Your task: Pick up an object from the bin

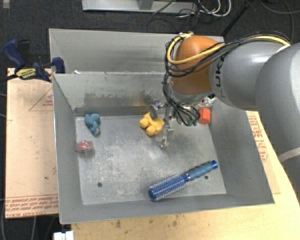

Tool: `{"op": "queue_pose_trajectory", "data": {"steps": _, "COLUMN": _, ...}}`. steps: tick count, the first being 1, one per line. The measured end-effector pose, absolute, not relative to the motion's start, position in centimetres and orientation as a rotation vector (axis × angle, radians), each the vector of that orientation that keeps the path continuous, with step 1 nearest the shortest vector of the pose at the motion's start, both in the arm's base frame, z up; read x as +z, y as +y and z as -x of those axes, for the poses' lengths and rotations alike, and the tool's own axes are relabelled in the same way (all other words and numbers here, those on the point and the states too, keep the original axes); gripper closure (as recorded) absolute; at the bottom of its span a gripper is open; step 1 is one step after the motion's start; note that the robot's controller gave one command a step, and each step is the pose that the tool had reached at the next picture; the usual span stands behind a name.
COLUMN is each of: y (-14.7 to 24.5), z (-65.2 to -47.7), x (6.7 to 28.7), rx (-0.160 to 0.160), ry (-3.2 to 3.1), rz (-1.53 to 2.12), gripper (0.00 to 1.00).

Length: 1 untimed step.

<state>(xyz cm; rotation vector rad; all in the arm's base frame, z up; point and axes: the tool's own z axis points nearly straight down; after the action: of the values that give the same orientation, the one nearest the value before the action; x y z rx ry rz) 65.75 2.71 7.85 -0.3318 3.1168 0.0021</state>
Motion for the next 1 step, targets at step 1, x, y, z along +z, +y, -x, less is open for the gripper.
{"op": "queue_pose_trajectory", "data": {"steps": 1, "y": 2.92, "z": -66.12, "x": 7.54, "rx": -0.003, "ry": 3.023, "rz": 0.793, "gripper": 0.00}}
